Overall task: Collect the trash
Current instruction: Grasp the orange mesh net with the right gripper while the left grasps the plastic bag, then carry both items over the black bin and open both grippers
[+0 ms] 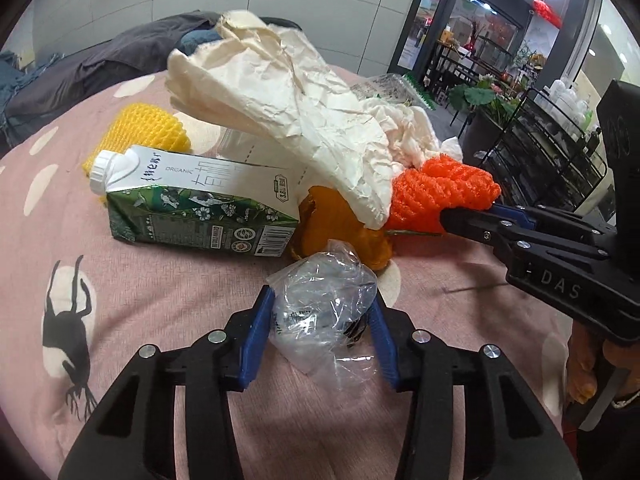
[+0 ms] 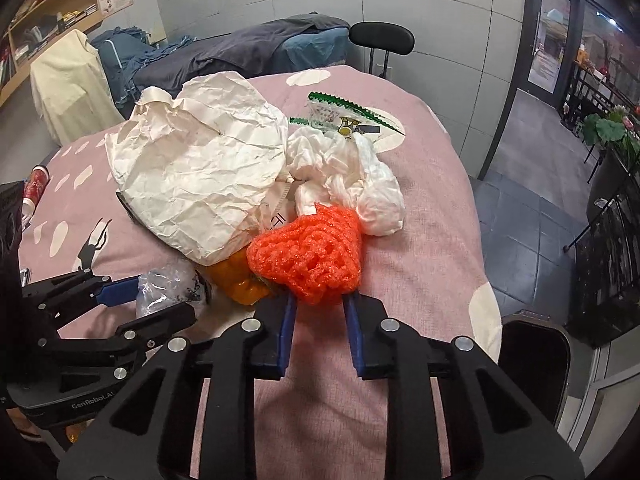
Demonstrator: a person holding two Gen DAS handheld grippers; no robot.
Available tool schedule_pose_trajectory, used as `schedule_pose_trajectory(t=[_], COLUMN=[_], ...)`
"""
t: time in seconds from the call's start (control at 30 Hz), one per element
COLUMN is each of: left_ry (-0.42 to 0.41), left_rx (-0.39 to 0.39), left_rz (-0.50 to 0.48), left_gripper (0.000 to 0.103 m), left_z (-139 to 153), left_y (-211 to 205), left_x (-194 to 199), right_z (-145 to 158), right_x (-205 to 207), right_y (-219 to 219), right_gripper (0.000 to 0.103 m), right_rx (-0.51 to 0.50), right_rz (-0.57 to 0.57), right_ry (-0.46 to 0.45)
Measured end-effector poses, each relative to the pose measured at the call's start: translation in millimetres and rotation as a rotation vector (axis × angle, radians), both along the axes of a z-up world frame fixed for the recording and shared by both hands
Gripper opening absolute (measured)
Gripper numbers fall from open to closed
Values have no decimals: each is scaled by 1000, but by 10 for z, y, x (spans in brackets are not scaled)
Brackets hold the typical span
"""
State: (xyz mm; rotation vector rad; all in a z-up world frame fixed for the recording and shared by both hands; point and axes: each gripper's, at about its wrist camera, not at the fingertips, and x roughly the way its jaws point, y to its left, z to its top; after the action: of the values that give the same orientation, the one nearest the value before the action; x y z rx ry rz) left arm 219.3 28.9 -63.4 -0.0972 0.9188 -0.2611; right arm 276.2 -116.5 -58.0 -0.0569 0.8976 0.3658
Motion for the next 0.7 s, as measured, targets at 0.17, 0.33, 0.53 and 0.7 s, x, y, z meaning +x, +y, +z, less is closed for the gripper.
schedule_pose_trajectory(t=[0.17, 0.33, 0.53, 0.7], left_ry=[-58, -101, -162, -186], left_rx=[-26, -75, -97, -108], left_rz=[13, 40, 48, 37], left_gripper=[45, 45, 45, 45], left_z=[121, 180, 321, 421], left_y=[66, 201, 201, 70], left_x=[-250, -551, -782, -840], right_z=[105, 211, 280, 312], right_x=[-221, -468, -690, -831], right_y=[-117, -279, -445, -563], right_gripper=[23, 23, 23, 23], right_rx=[17, 41, 70, 83], right_rz=[-33, -69, -98, -121], right_ry=[-37, -73, -92, -109])
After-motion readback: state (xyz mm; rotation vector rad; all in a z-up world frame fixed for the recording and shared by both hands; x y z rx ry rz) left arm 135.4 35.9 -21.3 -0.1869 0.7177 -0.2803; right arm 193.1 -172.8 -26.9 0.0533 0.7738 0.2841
